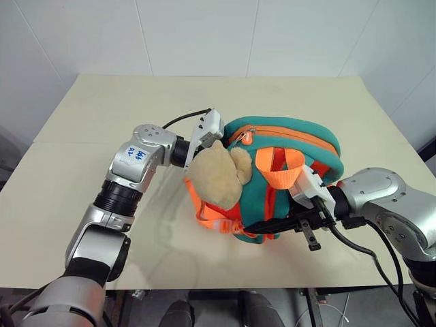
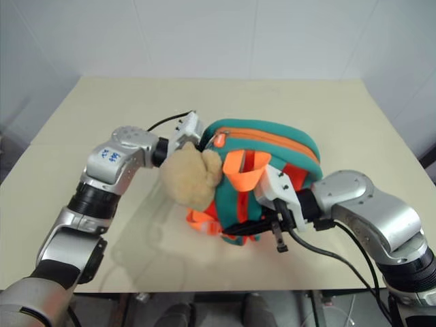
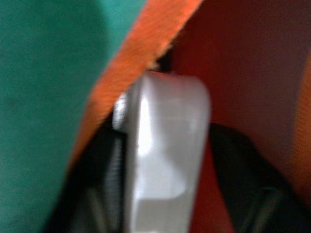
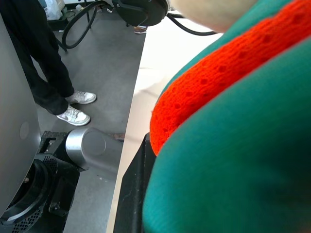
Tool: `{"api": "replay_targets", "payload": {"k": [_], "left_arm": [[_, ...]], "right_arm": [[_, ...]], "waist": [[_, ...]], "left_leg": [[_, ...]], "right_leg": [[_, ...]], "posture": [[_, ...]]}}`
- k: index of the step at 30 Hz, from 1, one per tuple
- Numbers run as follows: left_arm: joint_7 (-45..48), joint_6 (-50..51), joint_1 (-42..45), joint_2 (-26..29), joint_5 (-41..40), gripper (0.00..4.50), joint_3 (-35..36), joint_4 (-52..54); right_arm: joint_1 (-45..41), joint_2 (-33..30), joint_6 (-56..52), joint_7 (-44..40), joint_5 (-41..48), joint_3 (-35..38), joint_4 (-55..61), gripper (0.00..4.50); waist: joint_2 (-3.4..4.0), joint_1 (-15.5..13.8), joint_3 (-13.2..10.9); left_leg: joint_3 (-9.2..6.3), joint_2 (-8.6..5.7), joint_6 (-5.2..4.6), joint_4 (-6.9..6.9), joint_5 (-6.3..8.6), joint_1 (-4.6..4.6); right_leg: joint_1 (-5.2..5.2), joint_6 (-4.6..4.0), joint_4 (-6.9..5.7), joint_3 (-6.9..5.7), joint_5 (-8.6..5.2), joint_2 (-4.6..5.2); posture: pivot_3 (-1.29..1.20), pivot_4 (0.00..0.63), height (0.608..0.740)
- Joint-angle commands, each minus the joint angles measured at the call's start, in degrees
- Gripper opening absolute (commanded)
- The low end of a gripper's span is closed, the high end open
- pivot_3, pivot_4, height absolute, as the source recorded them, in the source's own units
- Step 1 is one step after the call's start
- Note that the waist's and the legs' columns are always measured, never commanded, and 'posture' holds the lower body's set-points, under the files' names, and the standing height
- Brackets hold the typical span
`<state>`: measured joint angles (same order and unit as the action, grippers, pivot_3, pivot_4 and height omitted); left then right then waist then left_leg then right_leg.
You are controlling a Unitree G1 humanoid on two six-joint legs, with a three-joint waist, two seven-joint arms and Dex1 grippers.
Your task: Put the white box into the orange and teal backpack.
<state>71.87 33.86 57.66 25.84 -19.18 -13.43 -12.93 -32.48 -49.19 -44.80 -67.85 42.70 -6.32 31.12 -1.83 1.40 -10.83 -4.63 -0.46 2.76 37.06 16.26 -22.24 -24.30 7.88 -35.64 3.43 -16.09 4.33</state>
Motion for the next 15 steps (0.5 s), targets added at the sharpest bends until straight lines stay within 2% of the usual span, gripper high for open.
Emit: {"api": "replay_targets", "payload": {"k": [1,2,3,12,15], "left_arm": [[-0.11,-0.9,2.42,2.28,-0.21,4.13,2.56,2.83],[0.08,-1.08,2.63,3.39,-0.13,4.41,3.05,3.07],[0.34,-1.12,2.85,4.66,-0.14,4.46,3.5,3.34],[3.8,-1.65,2.4,16.91,-0.64,4.46,7.53,7.58],[5.41,0.04,0.44,21.23,-3.03,4.46,10.77,10.62]], "right_arm": [[-0.8,0.16,0.99,0.4,-0.28,0.46,0.63,0.59],[-0.74,0.18,0.99,0.49,-0.28,0.5,0.7,0.59],[-0.66,0.15,1.02,0.54,-0.27,0.58,0.76,0.59],[0.48,-0.39,1.18,1.27,-0.13,1.24,1.39,0.59],[1.01,-0.62,1.21,1.62,-0.06,1.65,1.83,0.59]], "waist": [[0.0,0.06,0.0],[0.0,0.17,0.0],[0.0,0.26,0.0],[0.0,0.0,0.0],[0.0,-0.14,0.0]], "left_leg": [[0.0,0.0,0.0,0.0,0.0,0.0],[0.0,0.01,0.0,-0.01,0.0,-0.01],[0.0,0.01,0.0,-0.02,0.0,0.0],[0.0,0.03,-0.01,-0.03,0.01,-0.01],[-0.02,0.02,-0.01,-0.01,0.01,-0.01]], "right_leg": [[0.0,0.0,0.0,0.0,0.0,0.0],[0.0,0.0,-0.01,0.0,0.0,0.0],[-0.01,0.0,-0.02,0.0,0.0,-0.01],[-0.01,0.0,0.01,0.01,0.0,-0.02],[0.01,0.0,0.01,-0.02,0.0,-0.01]], "posture": [[0.0,0.15,0.74],[0.0,0.15,0.74],[0.0,0.15,0.74],[0.0,0.15,0.74],[0.0,0.15,0.74]]}}
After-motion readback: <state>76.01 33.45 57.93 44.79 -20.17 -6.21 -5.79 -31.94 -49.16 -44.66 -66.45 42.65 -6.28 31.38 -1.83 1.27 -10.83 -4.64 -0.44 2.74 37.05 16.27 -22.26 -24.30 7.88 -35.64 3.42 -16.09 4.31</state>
